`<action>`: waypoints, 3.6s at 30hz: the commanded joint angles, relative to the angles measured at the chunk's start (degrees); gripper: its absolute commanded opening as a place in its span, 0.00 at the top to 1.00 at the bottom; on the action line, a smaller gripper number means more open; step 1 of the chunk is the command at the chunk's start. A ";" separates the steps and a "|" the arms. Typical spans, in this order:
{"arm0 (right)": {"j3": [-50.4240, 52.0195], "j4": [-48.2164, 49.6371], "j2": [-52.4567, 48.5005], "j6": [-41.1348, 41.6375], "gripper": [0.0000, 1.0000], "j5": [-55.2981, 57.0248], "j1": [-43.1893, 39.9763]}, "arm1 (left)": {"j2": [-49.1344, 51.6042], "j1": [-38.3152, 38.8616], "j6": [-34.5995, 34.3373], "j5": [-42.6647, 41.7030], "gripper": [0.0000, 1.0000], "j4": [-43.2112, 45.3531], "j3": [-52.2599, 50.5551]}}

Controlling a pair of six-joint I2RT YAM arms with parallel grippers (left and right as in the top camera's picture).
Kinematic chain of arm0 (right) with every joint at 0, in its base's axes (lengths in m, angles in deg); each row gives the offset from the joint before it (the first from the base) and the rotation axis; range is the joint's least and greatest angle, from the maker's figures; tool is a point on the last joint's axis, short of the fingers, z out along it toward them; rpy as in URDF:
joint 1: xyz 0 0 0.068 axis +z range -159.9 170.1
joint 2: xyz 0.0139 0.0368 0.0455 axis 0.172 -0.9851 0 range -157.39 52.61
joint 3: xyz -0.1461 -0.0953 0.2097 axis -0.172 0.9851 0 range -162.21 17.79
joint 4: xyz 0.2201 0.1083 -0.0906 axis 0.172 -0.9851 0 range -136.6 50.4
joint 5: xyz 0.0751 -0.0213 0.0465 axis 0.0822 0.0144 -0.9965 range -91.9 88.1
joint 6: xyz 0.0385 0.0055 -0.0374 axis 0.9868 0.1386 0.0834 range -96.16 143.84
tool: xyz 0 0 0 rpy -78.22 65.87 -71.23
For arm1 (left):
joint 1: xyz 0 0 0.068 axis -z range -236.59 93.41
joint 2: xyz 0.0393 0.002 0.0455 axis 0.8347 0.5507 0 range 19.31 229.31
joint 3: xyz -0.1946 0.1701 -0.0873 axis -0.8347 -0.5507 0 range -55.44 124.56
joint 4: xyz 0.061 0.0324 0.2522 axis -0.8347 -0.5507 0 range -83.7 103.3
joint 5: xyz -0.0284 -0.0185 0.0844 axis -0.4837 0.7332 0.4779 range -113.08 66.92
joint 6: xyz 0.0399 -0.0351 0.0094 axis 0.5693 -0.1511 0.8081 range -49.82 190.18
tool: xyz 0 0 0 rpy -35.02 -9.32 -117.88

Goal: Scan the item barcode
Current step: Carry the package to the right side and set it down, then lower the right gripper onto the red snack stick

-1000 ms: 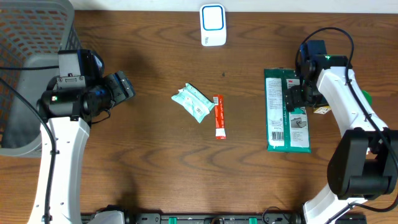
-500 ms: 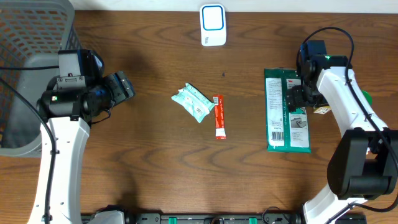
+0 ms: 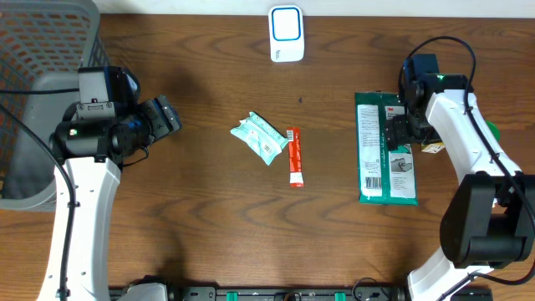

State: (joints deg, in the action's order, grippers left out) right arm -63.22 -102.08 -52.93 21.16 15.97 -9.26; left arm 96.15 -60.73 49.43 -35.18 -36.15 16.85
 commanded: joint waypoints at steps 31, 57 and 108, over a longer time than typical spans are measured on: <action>-0.94 -0.04 0.42 0.31 0.01 1.14 -0.17 | 0.24 -0.35 0.52 -0.26 0.15 0.00 0.15; -0.94 -0.04 0.42 0.31 0.01 1.14 -0.17 | 0.24 -0.35 0.52 -0.26 0.15 0.00 0.15; 10.34 20.94 0.42 28.30 0.55 -18.32 28.17 | 0.24 -0.35 0.52 -0.26 0.15 -0.02 0.15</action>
State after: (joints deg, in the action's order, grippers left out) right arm -54.28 -81.86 -52.93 41.58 -13.49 16.43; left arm 96.15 -60.73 49.43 -35.18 -36.15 16.85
